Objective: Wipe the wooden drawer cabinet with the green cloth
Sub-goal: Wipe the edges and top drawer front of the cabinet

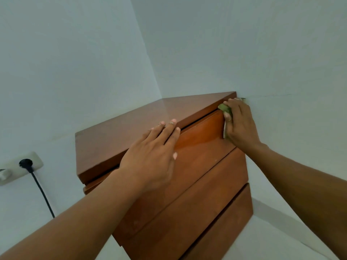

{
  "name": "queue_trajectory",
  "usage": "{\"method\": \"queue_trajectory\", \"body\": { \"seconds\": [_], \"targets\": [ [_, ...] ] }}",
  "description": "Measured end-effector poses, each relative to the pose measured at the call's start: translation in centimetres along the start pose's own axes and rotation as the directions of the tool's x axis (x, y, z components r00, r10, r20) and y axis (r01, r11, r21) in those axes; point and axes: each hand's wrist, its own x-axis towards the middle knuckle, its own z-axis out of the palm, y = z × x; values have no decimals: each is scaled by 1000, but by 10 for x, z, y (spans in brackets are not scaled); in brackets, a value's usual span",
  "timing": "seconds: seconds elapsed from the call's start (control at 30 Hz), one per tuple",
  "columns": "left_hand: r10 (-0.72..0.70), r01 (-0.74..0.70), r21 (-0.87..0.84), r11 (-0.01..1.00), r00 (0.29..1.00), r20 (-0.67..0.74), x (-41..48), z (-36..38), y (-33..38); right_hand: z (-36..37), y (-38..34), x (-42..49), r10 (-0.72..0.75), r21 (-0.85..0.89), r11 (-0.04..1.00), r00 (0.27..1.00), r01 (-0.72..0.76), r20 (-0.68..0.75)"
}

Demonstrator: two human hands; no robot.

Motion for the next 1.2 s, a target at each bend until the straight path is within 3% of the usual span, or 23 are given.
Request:
{"method": "queue_trajectory", "body": {
  "seconds": [0.13, 0.2, 0.27, 0.33, 0.5, 0.63, 0.8, 0.87, 1.0, 1.2],
  "targets": [
    [-3, 6, -123, 992, 1000, 20, 4, -6, -3, -7, 0, 17, 73, -6, 997, 997, -73, -5],
    [-1, 6, -156, 988, 999, 34, 5, -7, -4, -13, 5, 26, 185, -36, 982, 983, -185, -4],
    [3, 3, -163, 987, 999, 35, 4, -7, -5, -22, 7, 34, 417, 19, 909, 903, -417, -102],
    [6, -2, -122, 993, 999, 33, 3, -5, -4, -30, -5, 36, 561, 117, 828, 810, -549, -172],
    [1, -1, -12, 1000, 1000, 18, 0, -6, -5, -38, -104, -1, 626, 411, 753, 752, -513, -208],
    [-120, 120, 148, 982, 993, -8, -19, -15, -32, -34, -196, -66, 701, 595, 609, 707, -524, -94],
    [-184, 176, 223, 959, 983, 14, -49, -12, -57, -3, -285, -117, 677, 683, 495, 731, -537, 84],
    [-203, 201, 164, 966, 979, -2, -59, -9, -63, 12, -311, -128, 606, 667, 543, 788, -510, 109],
    [-191, 192, 16, 981, 981, -26, -62, -5, -63, 40, -321, -148, 420, 495, 764, 901, -414, 106],
    [-161, 163, 94, 982, 987, -30, -62, -2, -65, 64, -324, -149, 379, 314, 874, 924, -372, 39]
  ]
}}
